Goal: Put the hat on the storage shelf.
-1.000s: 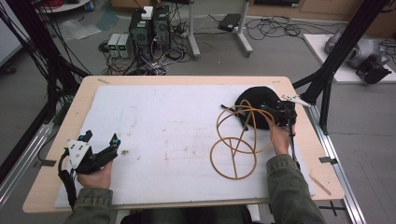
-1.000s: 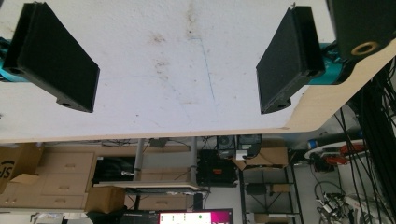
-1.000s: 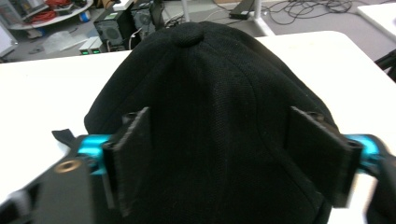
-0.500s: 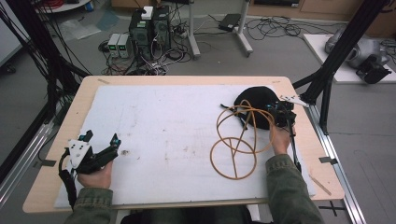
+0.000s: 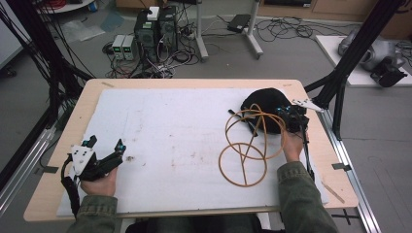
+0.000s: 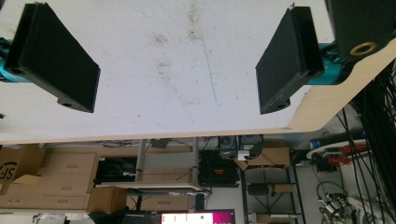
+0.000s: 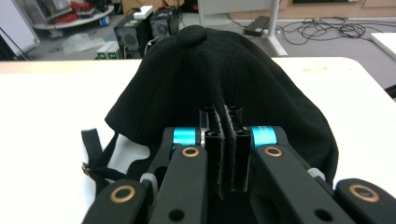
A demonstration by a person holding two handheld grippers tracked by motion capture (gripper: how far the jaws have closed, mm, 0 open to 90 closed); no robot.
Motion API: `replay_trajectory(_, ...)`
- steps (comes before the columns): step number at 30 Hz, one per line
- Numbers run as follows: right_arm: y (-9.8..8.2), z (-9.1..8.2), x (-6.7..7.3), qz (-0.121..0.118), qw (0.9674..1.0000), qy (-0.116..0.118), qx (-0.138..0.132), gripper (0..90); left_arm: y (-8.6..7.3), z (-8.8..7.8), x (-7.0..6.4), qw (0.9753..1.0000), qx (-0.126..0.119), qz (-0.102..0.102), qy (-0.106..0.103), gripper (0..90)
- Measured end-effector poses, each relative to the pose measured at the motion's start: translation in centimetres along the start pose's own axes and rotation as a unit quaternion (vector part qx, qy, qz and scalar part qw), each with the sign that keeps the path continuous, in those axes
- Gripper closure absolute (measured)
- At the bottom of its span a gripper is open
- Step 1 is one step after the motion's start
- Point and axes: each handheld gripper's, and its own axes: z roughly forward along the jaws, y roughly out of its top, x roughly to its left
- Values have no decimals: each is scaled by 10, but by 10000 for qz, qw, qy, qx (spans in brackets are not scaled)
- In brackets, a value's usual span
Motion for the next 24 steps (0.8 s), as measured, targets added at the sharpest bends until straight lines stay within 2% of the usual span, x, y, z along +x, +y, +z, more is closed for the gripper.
replay_trajectory(15, 16, -25, -3, -49, 9991, 162, -401, 884, 0, -1, 0, 10000, -5, -27, 17, 140)
replay_trajectory(24, 31, -39, 1, 34, 9971, 321, -683, 884, 1, -2, 1, 10000, -37, -46, 69, 142)
